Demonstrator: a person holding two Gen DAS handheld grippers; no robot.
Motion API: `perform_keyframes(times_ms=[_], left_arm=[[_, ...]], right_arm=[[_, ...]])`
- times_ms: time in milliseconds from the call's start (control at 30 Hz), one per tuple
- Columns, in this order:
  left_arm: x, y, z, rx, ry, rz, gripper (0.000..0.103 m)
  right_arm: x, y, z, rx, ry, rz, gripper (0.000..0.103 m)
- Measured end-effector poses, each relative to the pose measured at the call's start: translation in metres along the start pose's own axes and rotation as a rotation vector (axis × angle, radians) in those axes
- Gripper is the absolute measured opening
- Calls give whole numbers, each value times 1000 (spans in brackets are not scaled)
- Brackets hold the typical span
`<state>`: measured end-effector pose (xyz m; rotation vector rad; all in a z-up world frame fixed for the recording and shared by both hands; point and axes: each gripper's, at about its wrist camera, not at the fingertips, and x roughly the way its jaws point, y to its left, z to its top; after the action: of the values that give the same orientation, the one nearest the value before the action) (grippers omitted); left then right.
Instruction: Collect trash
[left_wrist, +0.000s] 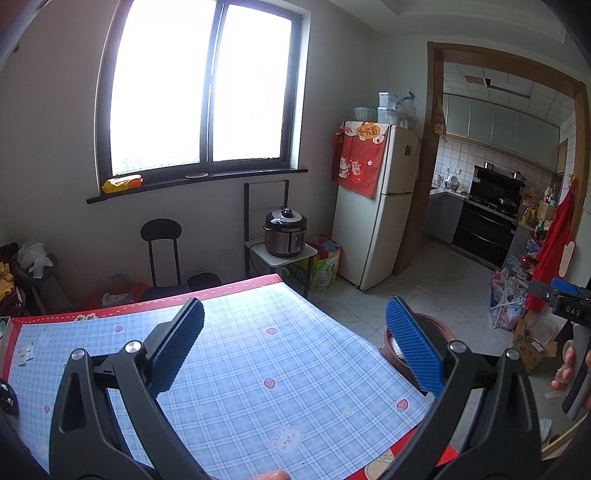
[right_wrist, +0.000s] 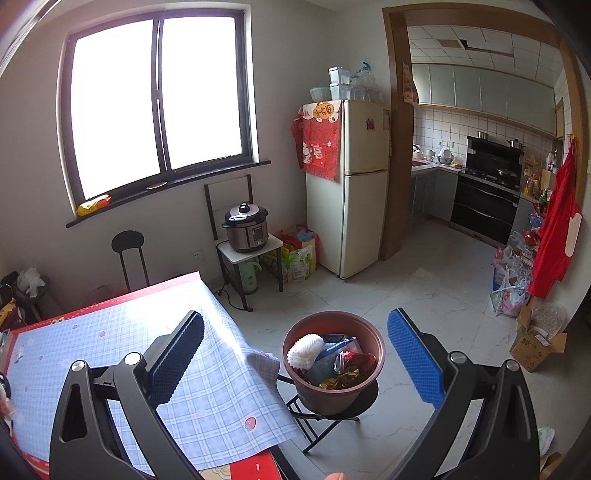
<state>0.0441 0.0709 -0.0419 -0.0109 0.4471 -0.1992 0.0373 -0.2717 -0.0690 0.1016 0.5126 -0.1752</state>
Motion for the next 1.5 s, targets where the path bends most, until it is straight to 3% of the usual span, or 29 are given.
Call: perform_keyframes(times_ms=[1500], left_arm=[[9,-20,3,20,2,-69,97]], right_arm=[[-14,-25,2,37,-4,-68,98]])
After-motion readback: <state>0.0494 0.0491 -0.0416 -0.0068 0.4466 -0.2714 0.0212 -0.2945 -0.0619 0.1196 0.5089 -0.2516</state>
